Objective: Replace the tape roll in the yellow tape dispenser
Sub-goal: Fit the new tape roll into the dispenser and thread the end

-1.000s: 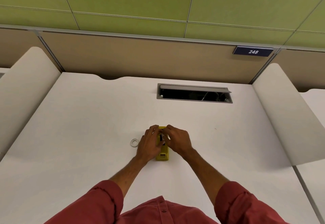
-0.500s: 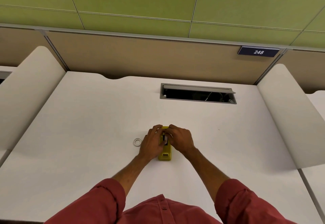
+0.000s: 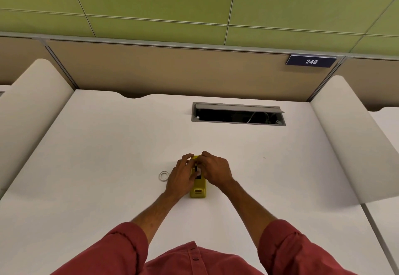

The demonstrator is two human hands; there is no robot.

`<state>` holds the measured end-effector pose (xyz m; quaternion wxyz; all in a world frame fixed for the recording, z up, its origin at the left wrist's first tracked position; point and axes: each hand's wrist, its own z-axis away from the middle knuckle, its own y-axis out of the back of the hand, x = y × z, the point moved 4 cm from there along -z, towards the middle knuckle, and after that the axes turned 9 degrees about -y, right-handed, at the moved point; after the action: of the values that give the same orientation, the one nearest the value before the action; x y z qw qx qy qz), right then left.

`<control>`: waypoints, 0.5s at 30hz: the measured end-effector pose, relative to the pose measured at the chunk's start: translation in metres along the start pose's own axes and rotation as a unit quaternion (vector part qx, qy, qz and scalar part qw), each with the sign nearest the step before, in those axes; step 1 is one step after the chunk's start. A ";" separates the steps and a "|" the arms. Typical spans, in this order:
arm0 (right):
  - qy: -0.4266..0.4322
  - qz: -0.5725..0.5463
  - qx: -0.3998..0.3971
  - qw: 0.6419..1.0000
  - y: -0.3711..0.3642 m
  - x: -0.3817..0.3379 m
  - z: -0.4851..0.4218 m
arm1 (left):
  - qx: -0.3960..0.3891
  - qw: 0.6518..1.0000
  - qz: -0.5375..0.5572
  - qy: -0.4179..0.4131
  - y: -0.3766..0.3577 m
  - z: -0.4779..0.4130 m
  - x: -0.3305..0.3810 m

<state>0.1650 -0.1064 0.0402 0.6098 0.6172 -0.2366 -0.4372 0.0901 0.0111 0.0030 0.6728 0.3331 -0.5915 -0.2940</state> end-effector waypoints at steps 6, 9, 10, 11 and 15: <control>-0.053 -0.074 0.001 0.996 -0.002 0.008 0.004 | 0.005 1.000 0.023 -0.003 -0.002 0.001 0.000; -0.054 -0.071 -0.004 0.996 -0.002 0.010 0.005 | 0.004 0.999 0.033 0.003 -0.001 0.003 0.000; -0.053 -0.067 -0.004 0.996 -0.002 0.010 0.005 | 0.002 1.000 0.029 0.004 -0.001 0.003 -0.001; -0.051 -0.061 -0.003 0.997 -0.001 0.010 0.005 | 0.000 1.000 0.022 0.004 -0.001 0.004 -0.001; -0.047 -0.041 0.002 0.998 0.000 0.008 0.005 | -0.003 1.000 0.013 0.006 -0.001 0.003 -0.001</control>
<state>0.1652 -0.1161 0.0389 0.5786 0.6062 -0.2404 -0.4899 0.0874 0.0107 0.0018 0.6808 0.3251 -0.5912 -0.2851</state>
